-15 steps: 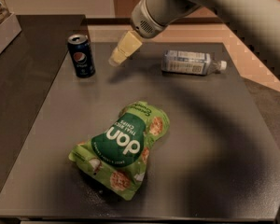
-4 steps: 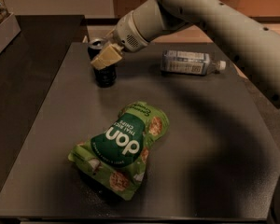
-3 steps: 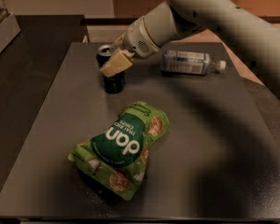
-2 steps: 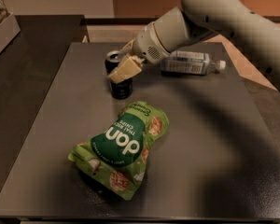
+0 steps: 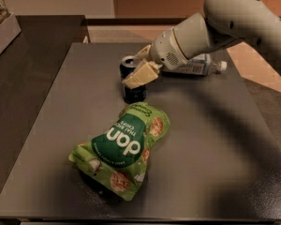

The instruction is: Move pepsi can near green rice chip bag

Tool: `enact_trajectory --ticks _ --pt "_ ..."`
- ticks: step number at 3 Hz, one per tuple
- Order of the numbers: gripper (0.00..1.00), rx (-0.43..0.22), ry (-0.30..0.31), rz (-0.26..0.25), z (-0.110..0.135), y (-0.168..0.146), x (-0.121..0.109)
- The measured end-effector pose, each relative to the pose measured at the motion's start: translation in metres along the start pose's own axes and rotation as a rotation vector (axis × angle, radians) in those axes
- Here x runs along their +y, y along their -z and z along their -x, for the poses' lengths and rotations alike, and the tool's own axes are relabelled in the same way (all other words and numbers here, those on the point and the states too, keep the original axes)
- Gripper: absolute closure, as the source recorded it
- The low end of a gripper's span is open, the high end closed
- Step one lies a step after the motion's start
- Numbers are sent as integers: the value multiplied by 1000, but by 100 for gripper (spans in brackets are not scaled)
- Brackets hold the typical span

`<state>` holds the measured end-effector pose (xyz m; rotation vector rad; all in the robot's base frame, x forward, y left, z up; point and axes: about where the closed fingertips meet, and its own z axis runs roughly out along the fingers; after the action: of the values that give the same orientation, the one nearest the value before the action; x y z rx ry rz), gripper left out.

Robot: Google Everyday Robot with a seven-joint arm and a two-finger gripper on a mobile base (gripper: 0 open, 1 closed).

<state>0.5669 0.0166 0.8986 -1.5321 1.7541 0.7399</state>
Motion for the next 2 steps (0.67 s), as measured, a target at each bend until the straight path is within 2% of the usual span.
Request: enact_trajectory --ticks 2 --pt "36 -12 10 -30 -15 12 9"
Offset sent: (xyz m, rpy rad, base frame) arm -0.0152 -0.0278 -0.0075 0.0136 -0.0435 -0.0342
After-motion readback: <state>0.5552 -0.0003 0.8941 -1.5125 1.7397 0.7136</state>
